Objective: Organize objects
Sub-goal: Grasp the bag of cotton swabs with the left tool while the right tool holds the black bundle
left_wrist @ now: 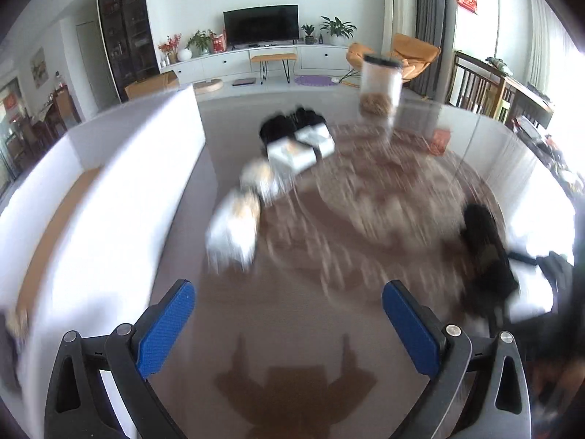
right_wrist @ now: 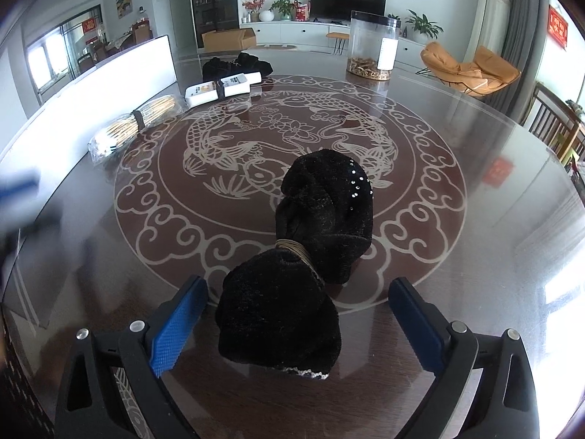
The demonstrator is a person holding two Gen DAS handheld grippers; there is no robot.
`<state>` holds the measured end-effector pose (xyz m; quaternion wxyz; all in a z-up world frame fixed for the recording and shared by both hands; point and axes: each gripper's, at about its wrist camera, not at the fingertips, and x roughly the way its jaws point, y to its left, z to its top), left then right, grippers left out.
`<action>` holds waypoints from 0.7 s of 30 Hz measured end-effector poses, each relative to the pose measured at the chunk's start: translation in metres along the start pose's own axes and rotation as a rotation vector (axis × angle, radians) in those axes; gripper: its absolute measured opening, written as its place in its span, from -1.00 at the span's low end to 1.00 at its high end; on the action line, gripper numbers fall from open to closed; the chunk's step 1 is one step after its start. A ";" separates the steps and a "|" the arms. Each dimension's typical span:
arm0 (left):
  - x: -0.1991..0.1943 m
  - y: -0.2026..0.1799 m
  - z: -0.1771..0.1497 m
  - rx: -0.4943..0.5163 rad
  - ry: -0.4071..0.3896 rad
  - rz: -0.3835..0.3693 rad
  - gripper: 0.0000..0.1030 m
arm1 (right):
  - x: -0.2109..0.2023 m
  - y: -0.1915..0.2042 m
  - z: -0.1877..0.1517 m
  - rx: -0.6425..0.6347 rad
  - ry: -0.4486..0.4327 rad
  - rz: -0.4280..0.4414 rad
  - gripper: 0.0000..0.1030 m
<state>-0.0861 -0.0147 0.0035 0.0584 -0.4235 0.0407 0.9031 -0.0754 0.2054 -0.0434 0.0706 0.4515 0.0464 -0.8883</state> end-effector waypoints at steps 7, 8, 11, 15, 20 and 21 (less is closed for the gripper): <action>0.087 0.036 0.056 -0.114 0.159 -0.005 1.00 | 0.000 0.001 0.001 -0.002 -0.001 0.001 0.93; 0.096 0.037 0.058 -0.125 0.170 -0.007 1.00 | 0.000 0.001 0.001 -0.002 -0.001 0.001 0.93; 0.108 0.030 0.061 -0.105 0.169 -0.004 0.42 | 0.001 0.001 0.001 -0.001 -0.004 0.000 0.93; 0.103 0.016 0.054 -0.047 0.156 0.005 -0.45 | 0.001 0.001 0.001 -0.002 -0.003 -0.001 0.93; 0.055 -0.005 -0.006 -0.066 0.106 0.023 -0.45 | 0.000 0.000 0.002 -0.001 -0.007 -0.003 0.93; 0.044 -0.008 -0.019 -0.076 0.102 0.020 -0.45 | 0.000 0.000 0.002 -0.001 -0.008 -0.003 0.93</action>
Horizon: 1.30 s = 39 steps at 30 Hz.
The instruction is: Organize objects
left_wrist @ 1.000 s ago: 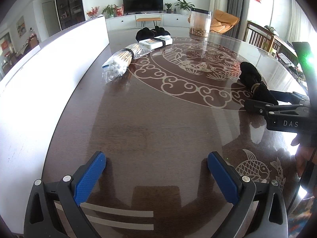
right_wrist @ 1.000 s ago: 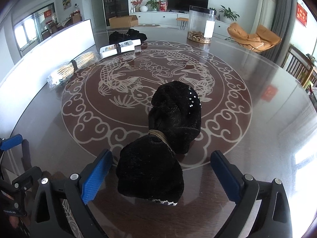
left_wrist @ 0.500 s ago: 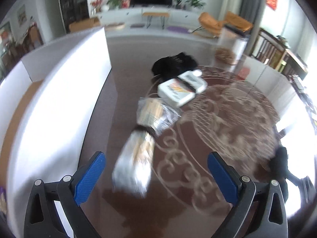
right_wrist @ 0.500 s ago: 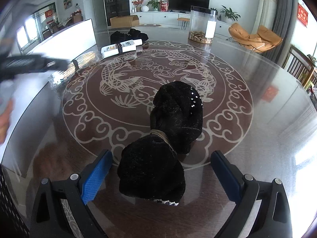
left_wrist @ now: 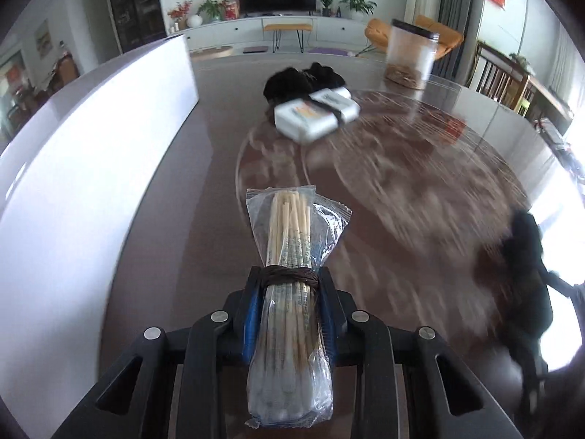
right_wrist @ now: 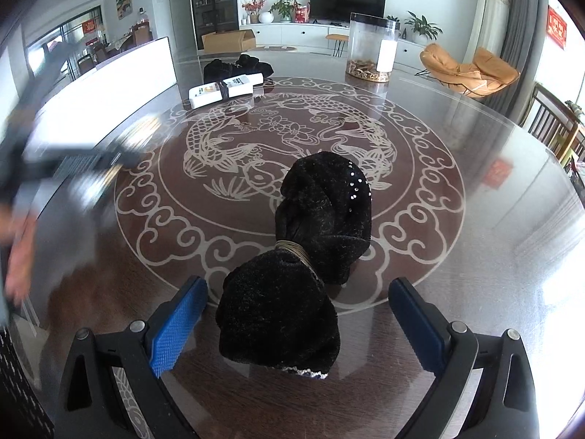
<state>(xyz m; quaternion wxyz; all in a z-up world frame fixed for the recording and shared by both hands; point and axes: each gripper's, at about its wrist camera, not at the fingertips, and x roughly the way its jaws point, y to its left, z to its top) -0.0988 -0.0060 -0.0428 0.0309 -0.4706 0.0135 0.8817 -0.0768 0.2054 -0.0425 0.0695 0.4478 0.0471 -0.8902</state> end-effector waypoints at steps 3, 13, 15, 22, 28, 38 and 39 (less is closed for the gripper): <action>-0.023 -0.003 -0.033 -0.039 -0.014 0.020 -0.42 | 0.000 0.000 0.000 -0.003 0.002 -0.002 0.93; -0.020 0.001 -0.051 -0.022 -0.004 0.023 1.00 | 0.002 -0.001 0.000 -0.006 0.007 -0.010 0.97; -0.023 -0.001 -0.055 -0.022 -0.008 0.024 1.00 | 0.003 -0.001 0.000 -0.005 0.009 -0.014 0.98; -0.024 -0.001 -0.057 -0.022 -0.011 0.025 1.00 | 0.003 -0.002 0.000 -0.003 0.011 -0.013 0.98; -0.024 -0.001 -0.057 -0.021 -0.011 0.025 1.00 | 0.003 -0.002 0.000 -0.003 0.011 -0.011 0.99; -0.023 -0.001 -0.057 -0.020 -0.012 0.024 1.00 | 0.003 -0.001 -0.001 -0.001 0.012 -0.010 0.99; -0.023 -0.001 -0.057 -0.020 -0.012 0.024 1.00 | 0.003 -0.001 -0.001 -0.001 0.012 -0.010 0.99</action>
